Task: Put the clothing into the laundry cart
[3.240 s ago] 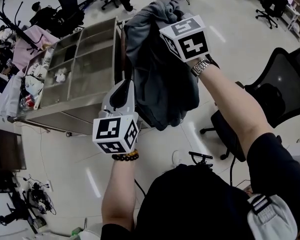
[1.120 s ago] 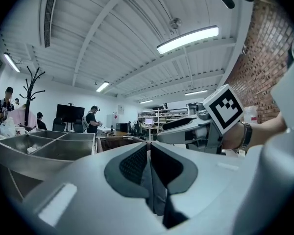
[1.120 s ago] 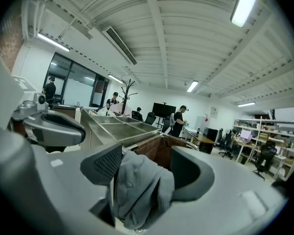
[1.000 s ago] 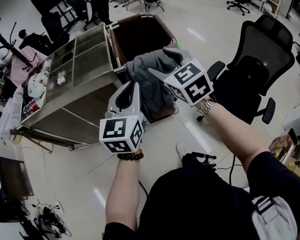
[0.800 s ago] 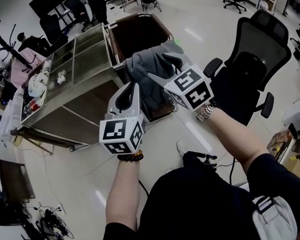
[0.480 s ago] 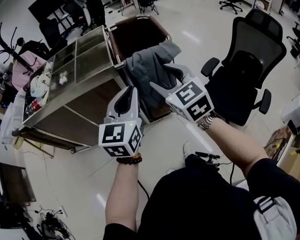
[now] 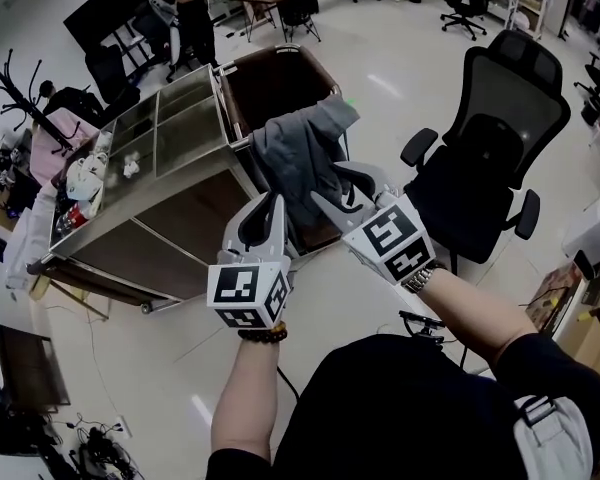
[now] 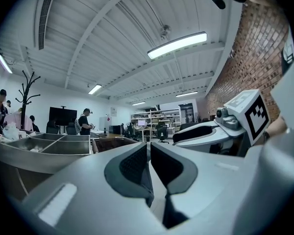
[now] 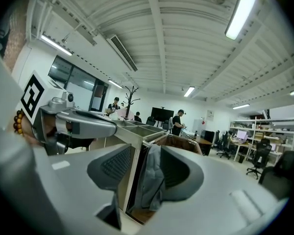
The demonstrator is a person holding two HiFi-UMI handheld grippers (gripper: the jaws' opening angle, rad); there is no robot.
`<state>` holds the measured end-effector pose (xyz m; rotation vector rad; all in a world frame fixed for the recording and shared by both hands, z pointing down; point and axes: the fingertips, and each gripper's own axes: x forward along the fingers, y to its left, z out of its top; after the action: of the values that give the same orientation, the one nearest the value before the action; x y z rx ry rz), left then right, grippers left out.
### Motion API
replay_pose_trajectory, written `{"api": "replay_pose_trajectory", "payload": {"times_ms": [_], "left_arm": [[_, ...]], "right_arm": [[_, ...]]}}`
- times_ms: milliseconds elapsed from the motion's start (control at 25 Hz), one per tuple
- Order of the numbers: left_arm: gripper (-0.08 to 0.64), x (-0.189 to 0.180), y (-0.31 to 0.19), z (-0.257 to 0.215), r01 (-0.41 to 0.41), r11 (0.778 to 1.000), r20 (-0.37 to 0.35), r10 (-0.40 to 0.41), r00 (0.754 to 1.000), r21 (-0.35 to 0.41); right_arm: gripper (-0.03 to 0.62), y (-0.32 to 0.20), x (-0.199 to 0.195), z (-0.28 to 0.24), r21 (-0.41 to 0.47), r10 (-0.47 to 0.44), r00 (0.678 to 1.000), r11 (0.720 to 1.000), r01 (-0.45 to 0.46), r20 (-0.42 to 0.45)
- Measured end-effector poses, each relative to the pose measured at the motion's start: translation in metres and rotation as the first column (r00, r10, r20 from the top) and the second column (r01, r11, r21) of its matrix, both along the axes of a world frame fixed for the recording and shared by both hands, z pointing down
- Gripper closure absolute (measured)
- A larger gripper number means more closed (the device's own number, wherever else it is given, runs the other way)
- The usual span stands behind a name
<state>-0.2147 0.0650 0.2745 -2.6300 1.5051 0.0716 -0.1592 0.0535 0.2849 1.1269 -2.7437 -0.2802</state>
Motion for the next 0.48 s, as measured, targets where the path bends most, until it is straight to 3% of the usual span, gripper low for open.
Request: {"api": "replay_pose_trajectory", "payload": {"times_ms": [480], "left_arm": [[0.537,0.059,-0.001,0.006,0.036,0.999,0.008,-0.035,0.999,-0.006]], "right_arm": [[0.505,0.004,0.049,-0.005,0.066,-0.053,0.998,0.996,0.051,0.022]]}}
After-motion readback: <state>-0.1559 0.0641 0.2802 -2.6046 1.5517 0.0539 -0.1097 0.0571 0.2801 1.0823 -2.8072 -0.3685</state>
